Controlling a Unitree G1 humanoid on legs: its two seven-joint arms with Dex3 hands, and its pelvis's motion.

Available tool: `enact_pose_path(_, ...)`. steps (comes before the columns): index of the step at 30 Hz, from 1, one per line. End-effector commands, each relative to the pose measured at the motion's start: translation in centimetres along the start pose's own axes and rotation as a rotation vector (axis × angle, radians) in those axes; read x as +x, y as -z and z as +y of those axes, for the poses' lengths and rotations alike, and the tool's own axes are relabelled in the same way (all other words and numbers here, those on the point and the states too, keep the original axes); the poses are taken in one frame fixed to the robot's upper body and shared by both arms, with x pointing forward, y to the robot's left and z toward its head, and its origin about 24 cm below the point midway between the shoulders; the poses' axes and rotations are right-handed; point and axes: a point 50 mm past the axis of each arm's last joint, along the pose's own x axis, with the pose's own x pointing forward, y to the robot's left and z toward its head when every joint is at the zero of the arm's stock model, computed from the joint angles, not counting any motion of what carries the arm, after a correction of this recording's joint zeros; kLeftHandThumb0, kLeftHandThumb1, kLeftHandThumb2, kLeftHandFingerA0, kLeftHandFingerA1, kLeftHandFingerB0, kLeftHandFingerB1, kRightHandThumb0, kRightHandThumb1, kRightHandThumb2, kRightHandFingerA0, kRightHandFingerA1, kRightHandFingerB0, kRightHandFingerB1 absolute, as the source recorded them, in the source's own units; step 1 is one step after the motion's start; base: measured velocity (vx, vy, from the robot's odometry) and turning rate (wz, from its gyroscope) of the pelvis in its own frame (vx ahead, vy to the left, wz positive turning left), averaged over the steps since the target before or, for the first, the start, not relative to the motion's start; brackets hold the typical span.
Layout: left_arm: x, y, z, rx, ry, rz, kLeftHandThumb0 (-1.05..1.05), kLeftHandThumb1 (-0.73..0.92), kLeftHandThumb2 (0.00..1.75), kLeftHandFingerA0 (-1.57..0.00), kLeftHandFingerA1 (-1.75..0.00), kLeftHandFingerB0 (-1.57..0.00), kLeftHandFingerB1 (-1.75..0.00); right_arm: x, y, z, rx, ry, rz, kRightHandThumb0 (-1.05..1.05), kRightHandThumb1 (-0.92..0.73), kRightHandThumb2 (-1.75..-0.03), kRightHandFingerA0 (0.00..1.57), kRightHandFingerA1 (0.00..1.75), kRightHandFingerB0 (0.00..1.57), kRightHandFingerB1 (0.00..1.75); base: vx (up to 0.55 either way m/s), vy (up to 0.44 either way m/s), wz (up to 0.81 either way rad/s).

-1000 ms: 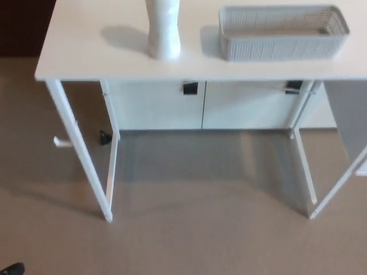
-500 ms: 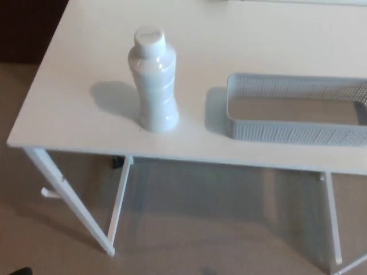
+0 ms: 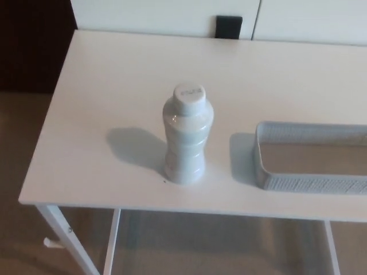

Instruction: The robot walk up to a desk on which a bottle is kept on the left hand side and a container is kept on the right hand side. The robot uses its left hand to pick up the bottle and places it in the container.

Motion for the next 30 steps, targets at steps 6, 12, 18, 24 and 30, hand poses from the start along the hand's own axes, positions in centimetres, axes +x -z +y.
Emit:
enact_pose_path(6, -0.5, 1.2, 1.0, 0.062, -0.056, 0.079, -0.32, 0.61, 0.58, -0.59, -0.41, -0.31, -0.32, -0.7, 0.5, -0.2, -0.022, 0.004, 0.009, -0.25, -0.65, -0.59, 0.61, 0.59, 0.52, 0.52, 0.0, -0.092, 0.04)
enact_pose_path(12, -0.3, 1.1, 1.0, 0.06, -0.05, 0.077, -0.33, 0.63, 0.58, -0.58, -0.4, -0.28, -0.31, -0.5, 0.6, -0.4, -0.032, 0.007, 0.007, -0.27, -0.63, -0.58, 0.59, 0.57, 0.52, 0.51, 0.03, -0.206, 0.06)
enact_pose_path(18, 0.1, 0.7, 0.9, 0.054, -0.065, 0.069, -0.32, 0.61, 0.58, -0.53, -0.39, -0.27, -0.31, -0.2, 0.0, -0.2, -0.023, 0.01, 0.005, -0.24, -0.65, -0.59, 0.58, 0.57, 0.51, 0.5, 0.03, -0.043, -0.08)
enact_pose_path(24, 0.0, 0.4, 0.6, 0.044, -0.082, 0.054, -0.31, 0.61, 0.58, -0.4, -0.36, -0.2, -0.29, -0.1, -0.1, -0.2, -0.03, 0.007, -0.004, -0.28, -0.62, -0.58, 0.61, 0.59, 0.52, 0.51, 0.06, 0.162, -0.01)
enact_pose_path(30, 0.0, 0.2, 0.6, 0.036, -0.098, 0.034, -0.34, 0.59, 0.59, -0.32, -0.36, -0.17, -0.28, 0.1, -0.2, -0.2, -0.011, 0.001, 0.001, -0.25, -0.65, -0.59, 0.6, 0.58, 0.51, 0.51, 0.05, 0.084, 0.07)
